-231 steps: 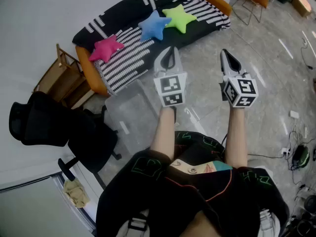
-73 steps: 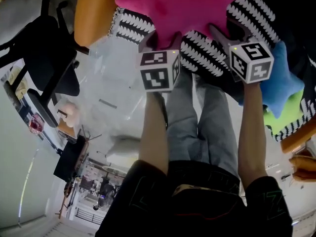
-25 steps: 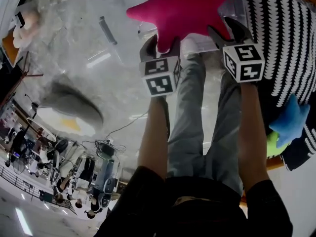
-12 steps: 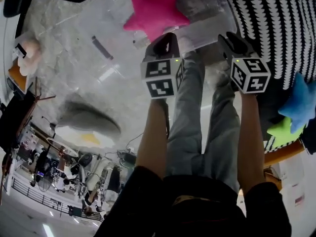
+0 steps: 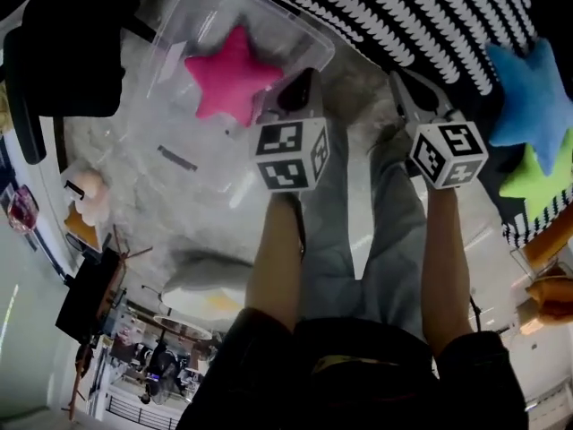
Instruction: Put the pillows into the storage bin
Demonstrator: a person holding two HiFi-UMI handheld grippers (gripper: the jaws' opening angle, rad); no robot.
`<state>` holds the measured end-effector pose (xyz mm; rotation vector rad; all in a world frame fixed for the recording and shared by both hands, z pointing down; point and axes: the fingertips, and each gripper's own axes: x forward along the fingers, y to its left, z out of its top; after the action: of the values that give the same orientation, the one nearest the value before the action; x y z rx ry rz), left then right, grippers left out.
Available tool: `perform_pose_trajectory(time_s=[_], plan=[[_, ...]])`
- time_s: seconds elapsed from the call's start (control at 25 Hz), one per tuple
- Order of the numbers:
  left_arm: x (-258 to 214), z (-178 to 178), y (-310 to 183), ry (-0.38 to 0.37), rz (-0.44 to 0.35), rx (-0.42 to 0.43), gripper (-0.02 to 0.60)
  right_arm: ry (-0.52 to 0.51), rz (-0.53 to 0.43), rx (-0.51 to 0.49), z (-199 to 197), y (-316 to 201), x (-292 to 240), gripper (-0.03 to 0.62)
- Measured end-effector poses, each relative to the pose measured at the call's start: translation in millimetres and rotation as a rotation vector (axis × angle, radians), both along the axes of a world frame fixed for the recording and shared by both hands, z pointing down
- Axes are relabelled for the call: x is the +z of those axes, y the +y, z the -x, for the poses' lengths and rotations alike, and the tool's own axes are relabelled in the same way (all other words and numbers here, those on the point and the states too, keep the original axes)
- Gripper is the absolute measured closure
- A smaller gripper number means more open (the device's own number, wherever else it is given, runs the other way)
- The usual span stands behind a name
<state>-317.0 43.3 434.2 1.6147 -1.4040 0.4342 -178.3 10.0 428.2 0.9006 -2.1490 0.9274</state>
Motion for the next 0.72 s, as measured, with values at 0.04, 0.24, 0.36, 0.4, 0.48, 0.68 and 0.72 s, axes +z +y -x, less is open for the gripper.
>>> perform_pose_trajectory(time_s=[0.04,0.24,0.36,0.4,0.48,0.68,0.72], plan=[[-1.7,-21.1,-6.9,0.001,-0.014,0.03,0.571,-0.01,-0.012,0.034,-19.5,-2.0,-2.4,0.591],[-15.3,-113.4,-16.4,-0.018,-0.089,0.157,0.571,-0.047,-0.088,0.195,-112.7,3.3,-10.3,0.591],[-24.2,-163.1,-13.6,0.0,-0.109,0.209,0.571,-0.029,-0.124,0.29,-170.6,10.8,-20.2,0.591],[-28.1,-180.8,-14.1,0.008,-0.116,0.224,0.571,-0.02,-0.139,0.326,-190.8,12.8,-25.7,0.591],[-37.5,-219.1,-18.1,0.028,-0.139,0.267,0.571,0.001,-0.177,0.401,-229.7,16.0,-37.6,0.591],[-57.3,-310.6,-23.7,0.052,-0.181,0.397,0.571,0.045,-0.232,0.536,-315.9,26.9,-57.6,0.591],[-59.5,-326.3,-23.7,0.055,-0.183,0.416,0.571,0.054,-0.236,0.558,-333.0,29.0,-60.0,0.591]])
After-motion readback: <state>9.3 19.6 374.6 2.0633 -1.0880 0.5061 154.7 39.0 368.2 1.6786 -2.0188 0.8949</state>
